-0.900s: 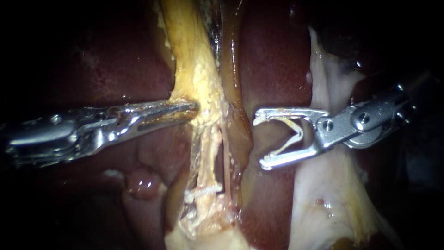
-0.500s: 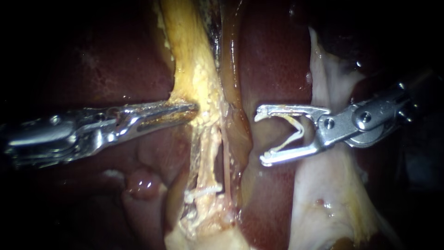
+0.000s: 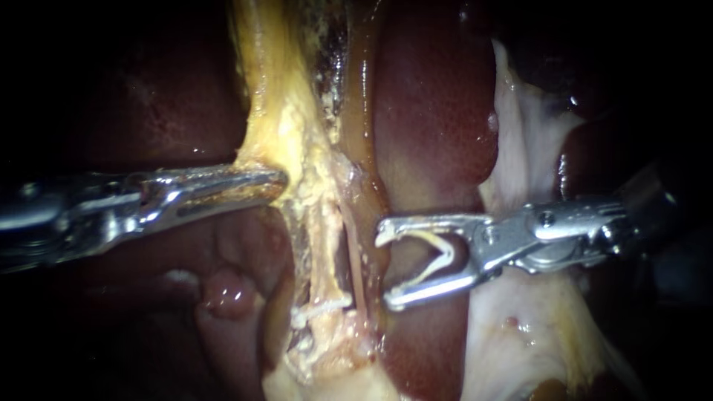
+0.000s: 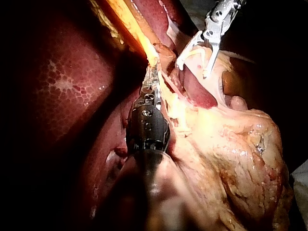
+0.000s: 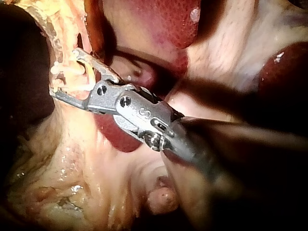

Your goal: Clipping second clip left tube

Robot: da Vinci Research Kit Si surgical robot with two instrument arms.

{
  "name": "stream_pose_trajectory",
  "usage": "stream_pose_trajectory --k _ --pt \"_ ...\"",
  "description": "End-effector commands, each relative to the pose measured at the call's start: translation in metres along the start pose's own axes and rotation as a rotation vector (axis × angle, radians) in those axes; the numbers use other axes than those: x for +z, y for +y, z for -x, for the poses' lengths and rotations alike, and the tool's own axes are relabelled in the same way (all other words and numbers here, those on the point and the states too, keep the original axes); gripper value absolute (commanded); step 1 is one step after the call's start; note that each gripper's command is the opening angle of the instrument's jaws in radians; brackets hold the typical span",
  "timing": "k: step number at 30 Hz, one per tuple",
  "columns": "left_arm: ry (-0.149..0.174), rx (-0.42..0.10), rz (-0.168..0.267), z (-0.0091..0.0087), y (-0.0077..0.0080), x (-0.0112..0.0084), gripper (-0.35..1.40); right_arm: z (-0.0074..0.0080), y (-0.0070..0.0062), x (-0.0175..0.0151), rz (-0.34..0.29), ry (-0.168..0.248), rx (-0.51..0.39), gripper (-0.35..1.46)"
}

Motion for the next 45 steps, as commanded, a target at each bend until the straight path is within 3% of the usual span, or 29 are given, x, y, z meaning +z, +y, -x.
stream_pose_trajectory --k 1,9,18,34,45 --pt "-0.008 0.0 0.002 0.0004 -0.0002 -0.0006 -0.35 0.0003 0.0002 0.0004 -0.001 -0.006 0.004 0.55" --pt "-0.027 0.014 0.003 0.0015 -0.0019 -0.0025 -0.35 0.0019 0.0019 0.0033 -0.013 -0.021 0.014 0.55" --pt "-0.03 0.018 0.003 0.0017 -0.0025 -0.0029 -0.35 0.0025 0.0023 0.0062 -0.042 -0.028 0.024 0.55" --pt "-0.03 0.02 0.004 0.0016 -0.0018 -0.0025 -0.35 0.0019 0.0019 0.009 -0.166 0.026 0.055 0.51" --pt "-0.03 0.02 0.005 0.0015 -0.0014 -0.002 -0.35 0.0022 0.0014 0.0105 -0.212 0.032 0.075 0.47"
